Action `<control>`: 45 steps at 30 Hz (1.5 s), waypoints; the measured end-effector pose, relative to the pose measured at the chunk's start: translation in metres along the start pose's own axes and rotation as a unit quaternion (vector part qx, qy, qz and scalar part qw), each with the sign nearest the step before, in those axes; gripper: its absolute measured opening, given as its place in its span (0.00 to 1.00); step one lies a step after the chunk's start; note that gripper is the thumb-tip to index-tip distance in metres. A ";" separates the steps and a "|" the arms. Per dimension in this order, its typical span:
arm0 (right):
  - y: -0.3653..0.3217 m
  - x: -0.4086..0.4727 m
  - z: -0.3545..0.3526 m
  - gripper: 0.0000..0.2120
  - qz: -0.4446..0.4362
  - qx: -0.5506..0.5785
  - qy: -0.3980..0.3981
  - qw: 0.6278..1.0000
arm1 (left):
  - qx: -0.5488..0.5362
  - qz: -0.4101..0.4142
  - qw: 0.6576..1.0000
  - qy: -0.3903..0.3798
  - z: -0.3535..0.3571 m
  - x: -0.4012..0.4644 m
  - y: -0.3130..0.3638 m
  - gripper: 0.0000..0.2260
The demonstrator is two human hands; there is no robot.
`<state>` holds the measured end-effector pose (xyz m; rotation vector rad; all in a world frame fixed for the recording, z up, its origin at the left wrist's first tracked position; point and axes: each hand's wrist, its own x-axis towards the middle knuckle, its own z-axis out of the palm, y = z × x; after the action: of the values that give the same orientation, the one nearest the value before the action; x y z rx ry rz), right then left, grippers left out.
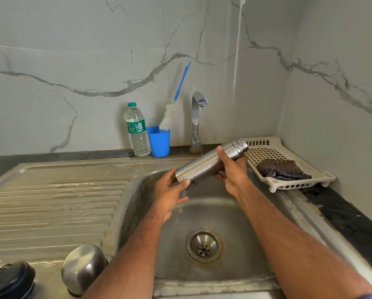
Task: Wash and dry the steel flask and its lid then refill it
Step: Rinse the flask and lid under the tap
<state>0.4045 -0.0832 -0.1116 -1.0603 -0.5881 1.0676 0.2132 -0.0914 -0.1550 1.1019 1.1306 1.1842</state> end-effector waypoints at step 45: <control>0.024 -0.017 0.026 0.35 -0.055 -0.188 -0.133 0.972 | 0.159 -0.031 0.978 -0.129 0.012 -0.016 0.006 0.32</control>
<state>0.3664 -0.0859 -0.1211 -1.2029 -1.0860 1.0311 0.2234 -0.1076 -0.1470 1.4086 1.1636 0.7993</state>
